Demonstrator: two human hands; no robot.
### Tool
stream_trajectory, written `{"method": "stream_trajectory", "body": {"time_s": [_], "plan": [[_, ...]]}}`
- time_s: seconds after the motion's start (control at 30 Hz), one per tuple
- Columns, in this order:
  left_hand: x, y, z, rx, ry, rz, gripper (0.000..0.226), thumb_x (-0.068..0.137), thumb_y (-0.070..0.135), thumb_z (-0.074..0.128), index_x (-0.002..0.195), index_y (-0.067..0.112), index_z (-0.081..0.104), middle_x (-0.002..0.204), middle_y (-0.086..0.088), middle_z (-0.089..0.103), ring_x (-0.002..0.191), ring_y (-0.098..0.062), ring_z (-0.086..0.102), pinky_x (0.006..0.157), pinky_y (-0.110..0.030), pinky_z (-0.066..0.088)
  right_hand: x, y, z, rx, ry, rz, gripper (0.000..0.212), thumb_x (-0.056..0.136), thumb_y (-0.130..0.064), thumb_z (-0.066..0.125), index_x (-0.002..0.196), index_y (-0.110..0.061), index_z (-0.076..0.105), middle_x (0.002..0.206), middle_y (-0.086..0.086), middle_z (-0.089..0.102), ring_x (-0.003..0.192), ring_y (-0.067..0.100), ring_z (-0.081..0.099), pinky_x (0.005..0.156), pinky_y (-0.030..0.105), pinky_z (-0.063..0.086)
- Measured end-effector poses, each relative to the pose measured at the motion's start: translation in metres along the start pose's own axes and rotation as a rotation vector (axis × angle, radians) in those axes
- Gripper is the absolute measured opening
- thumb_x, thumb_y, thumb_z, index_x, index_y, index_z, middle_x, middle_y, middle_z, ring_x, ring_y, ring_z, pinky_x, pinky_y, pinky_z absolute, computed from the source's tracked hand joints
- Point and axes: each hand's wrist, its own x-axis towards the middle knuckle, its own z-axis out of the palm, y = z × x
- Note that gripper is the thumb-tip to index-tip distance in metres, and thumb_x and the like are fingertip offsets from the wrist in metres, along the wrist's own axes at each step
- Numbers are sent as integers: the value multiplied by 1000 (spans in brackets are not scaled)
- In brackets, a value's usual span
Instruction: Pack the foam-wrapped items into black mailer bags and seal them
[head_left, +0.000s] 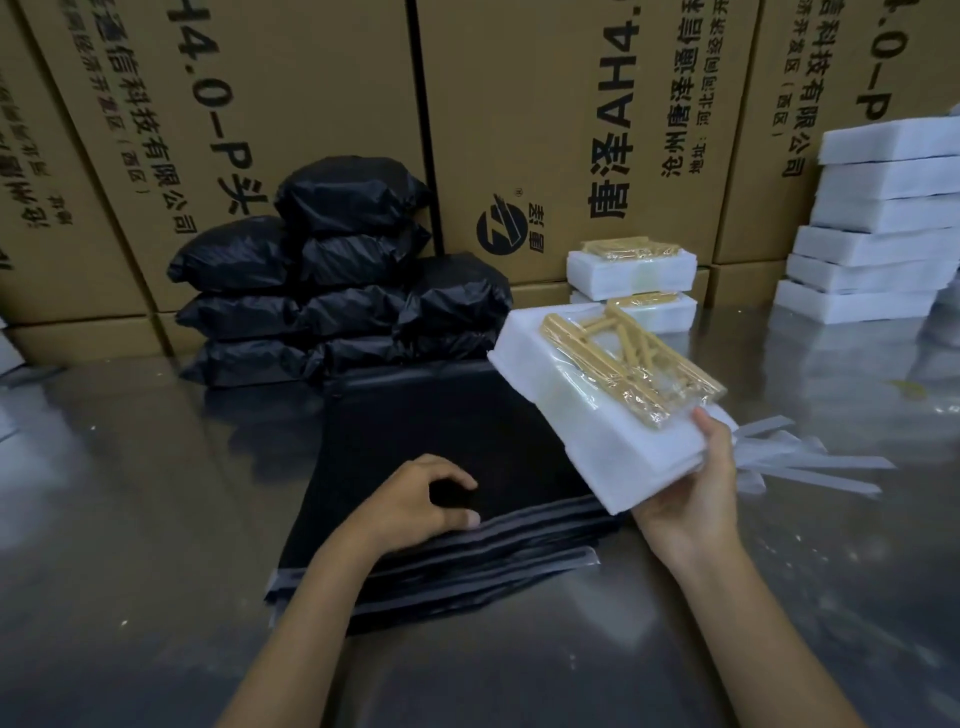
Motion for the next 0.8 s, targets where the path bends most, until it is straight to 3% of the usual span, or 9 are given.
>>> {"method": "stream_trajectory", "body": {"time_s": [0.17, 0.33, 0.4, 0.53, 0.6, 0.7, 0.8], "plan": [[0, -3, 8, 93, 182, 103, 10, 90, 27, 71, 96, 34, 67, 114, 17, 58, 117, -7, 51, 105, -25, 38, -3, 1, 2, -34, 13, -5, 53, 86, -47, 65, 132, -21, 66, 127, 4, 70, 123, 26, 63, 109, 44, 44], [-10, -6, 2, 281, 136, 110, 43, 89, 11, 60, 125, 34, 57, 126, 15, 54, 120, -8, 48, 108, -31, 38, -2, 3, 3, -34, 14, 10, 58, 85, -47, 64, 136, -20, 63, 133, 5, 66, 129, 28, 58, 112, 46, 40], [-14, -8, -2, 347, 200, 60, 49, 87, 6, 56, 127, 35, 49, 127, 14, 54, 120, -12, 49, 107, -36, 39, -1, 4, 2, -26, 1, 15, 56, 86, -47, 62, 135, -20, 64, 133, 5, 67, 129, 28, 58, 113, 46, 39], [-23, -10, -7, 244, 477, 66, 40, 79, -7, 47, 94, 28, 34, 100, 7, 59, 89, -24, 60, 74, -50, 52, -3, 4, 3, -4, 12, 9, 53, 88, -46, 61, 134, -21, 64, 131, 5, 68, 128, 27, 59, 113, 44, 41], [-24, -15, -10, 249, 518, 83, 37, 75, -13, 45, 80, 23, 36, 93, 5, 59, 87, -27, 60, 72, -52, 51, -4, 2, 3, 3, 29, 6, 53, 88, -46, 61, 134, -21, 64, 132, 4, 67, 126, 27, 61, 111, 43, 43], [-23, -18, -15, 146, 607, 118, 41, 79, -15, 48, 65, 24, 50, 97, 13, 68, 94, -15, 65, 74, -37, 54, -5, -1, 5, 17, 37, 4, 53, 88, -48, 60, 135, -24, 64, 133, 2, 66, 117, 24, 65, 108, 41, 45], [-21, -17, -19, -25, 649, 132, 49, 84, -14, 51, 60, 23, 70, 112, 15, 70, 57, -14, 63, 49, -23, 46, -8, -4, 7, 47, 18, -13, 54, 90, -48, 57, 139, -25, 60, 137, 1, 63, 116, 23, 63, 112, 41, 41]]}}
